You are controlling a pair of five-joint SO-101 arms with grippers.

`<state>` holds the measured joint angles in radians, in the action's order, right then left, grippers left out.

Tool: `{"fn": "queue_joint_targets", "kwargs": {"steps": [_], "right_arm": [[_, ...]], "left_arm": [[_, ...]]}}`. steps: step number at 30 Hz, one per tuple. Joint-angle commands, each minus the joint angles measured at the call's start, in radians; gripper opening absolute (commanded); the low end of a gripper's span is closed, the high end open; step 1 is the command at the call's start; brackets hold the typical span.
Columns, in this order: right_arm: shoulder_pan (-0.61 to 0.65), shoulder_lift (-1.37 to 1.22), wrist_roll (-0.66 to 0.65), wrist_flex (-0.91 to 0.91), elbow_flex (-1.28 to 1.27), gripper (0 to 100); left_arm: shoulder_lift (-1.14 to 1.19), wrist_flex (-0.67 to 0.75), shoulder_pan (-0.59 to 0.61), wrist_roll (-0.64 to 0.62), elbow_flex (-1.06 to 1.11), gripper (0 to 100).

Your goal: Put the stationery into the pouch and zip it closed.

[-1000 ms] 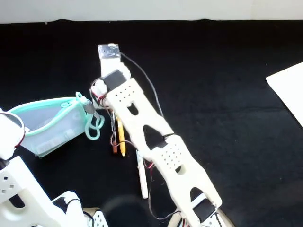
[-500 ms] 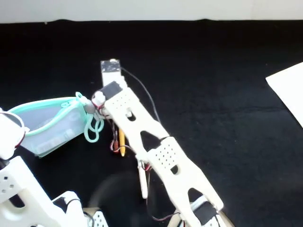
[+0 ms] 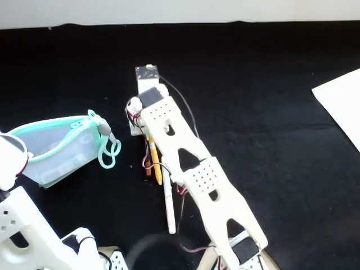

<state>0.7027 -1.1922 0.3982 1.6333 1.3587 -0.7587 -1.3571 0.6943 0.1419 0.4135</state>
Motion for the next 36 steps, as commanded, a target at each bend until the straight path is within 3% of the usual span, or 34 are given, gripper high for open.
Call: {"fn": "queue_joint_targets", "kwargs": {"steps": [1,4,9,20,36], "right_arm": [[-0.042,0.016,-0.02,0.073,0.24,0.5],[-0.045,0.019,-0.071,0.13,0.421,0.5],[-0.044,0.13,-0.109,0.119,0.407,0.5],[0.036,0.473,-0.27,-0.091,0.407,0.5],[0.174,0.779,-0.275,-0.266,0.407,0.5]], "left_arm": [[0.012,0.017,-0.013,0.014,0.024,1],[0.012,0.017,-0.013,0.014,0.024,1],[0.012,0.017,-0.013,0.014,0.024,1],[0.012,0.015,-0.015,0.014,0.024,1],[0.013,0.014,-0.018,0.014,0.025,1]]}}
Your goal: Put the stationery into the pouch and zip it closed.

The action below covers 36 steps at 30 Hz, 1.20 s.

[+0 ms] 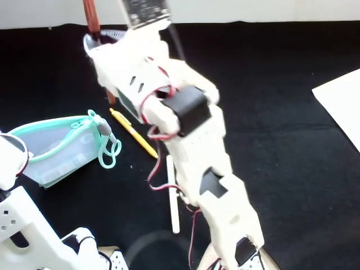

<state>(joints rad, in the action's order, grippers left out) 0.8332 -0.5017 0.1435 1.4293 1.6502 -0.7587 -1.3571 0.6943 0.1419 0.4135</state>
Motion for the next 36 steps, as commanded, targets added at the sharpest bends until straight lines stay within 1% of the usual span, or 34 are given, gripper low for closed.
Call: {"fn": "queue_joint_targets", "kwargs": {"steps": [1,6,8,12,16,23,25,36], "right_arm": [[0.065,0.097,-0.02,-0.074,0.116,0.5],[0.2,0.108,-0.048,-0.088,0.116,0.5],[0.226,0.09,-0.049,-0.087,0.116,0.5],[0.229,0.038,-0.044,-0.093,0.116,0.5],[0.255,-0.007,-0.008,-0.096,0.116,0.5],[0.266,-0.122,0.0,-0.119,0.117,0.5],[0.274,-0.142,0.029,-0.119,0.117,0.5],[0.286,-0.148,0.032,-0.085,0.117,0.8]], "left_arm": [[0.013,0.014,-0.019,0.014,0.025,1],[0.013,0.014,-0.019,0.014,0.025,1],[0.013,0.011,-0.019,0.014,0.025,1],[0.013,0.009,-0.019,0.014,0.025,1],[0.013,0.011,-0.019,0.014,0.024,1],[0.007,0.011,-0.018,0.014,0.022,1],[0.007,0.011,-0.015,0.014,0.022,1],[0.007,0.017,-0.013,0.014,0.022,1]]}}
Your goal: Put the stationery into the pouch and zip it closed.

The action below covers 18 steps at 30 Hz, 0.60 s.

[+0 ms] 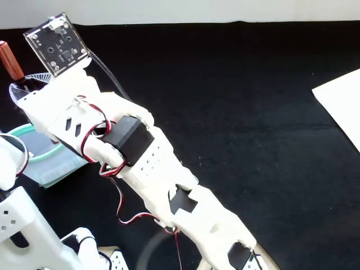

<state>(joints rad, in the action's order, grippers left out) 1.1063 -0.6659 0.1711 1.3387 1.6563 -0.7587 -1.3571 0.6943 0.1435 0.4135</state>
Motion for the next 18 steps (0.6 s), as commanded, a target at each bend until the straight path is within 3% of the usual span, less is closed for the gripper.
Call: {"fn": "queue_joint_targets", "kwargs": {"steps": [1,7,18], "right_arm": [[0.019,0.018,0.003,0.005,0.111,1.6],[0.068,0.019,-0.072,0.061,0.111,18.4],[0.058,0.099,-0.072,0.074,0.111,19.0]], "left_arm": [[0.007,0.017,-0.013,0.012,0.022,1],[0.007,0.017,-0.013,0.012,0.022,1],[0.012,0.017,-0.013,0.012,0.018,1]]}}
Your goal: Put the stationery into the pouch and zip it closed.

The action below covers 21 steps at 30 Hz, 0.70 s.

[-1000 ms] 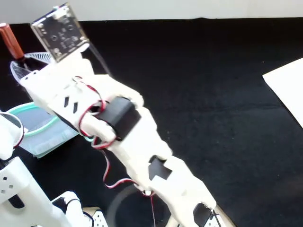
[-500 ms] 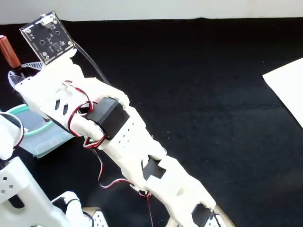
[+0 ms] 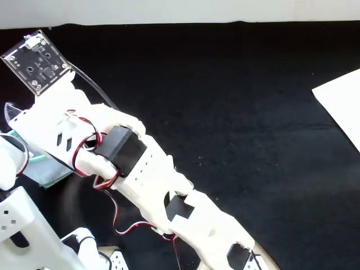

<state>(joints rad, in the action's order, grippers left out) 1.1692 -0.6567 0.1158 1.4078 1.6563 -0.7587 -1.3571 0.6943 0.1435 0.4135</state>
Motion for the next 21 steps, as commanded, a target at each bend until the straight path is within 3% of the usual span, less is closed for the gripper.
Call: {"fn": "queue_joint_targets", "kwargs": {"steps": [1,4,8,11,14,17,21], "right_arm": [[-0.024,0.108,-0.017,0.013,0.111,19.0],[-0.13,0.18,-0.011,0.054,0.111,19.0],[-0.369,0.231,0.008,0.216,0.101,19.0],[-0.575,0.188,0.031,0.325,0.097,19.0],[-0.704,0.09,0.031,0.358,0.088,19.0],[-0.731,0.027,0.031,0.358,0.001,19.1],[-0.662,-0.001,0.038,0.358,-0.292,19.1]], "left_arm": [[0.012,0.017,-0.013,0.012,0.018,1],[0.012,0.017,-0.013,0.012,0.018,1],[0.01,0.017,-0.013,0.012,0.018,1],[0.012,0.017,-0.013,0.012,0.021,1],[0.012,0.017,-0.013,0.012,0.021,1],[0.012,0.017,-0.013,0.012,0.022,1],[0.012,0.017,-0.013,0.012,0.022,1]]}}
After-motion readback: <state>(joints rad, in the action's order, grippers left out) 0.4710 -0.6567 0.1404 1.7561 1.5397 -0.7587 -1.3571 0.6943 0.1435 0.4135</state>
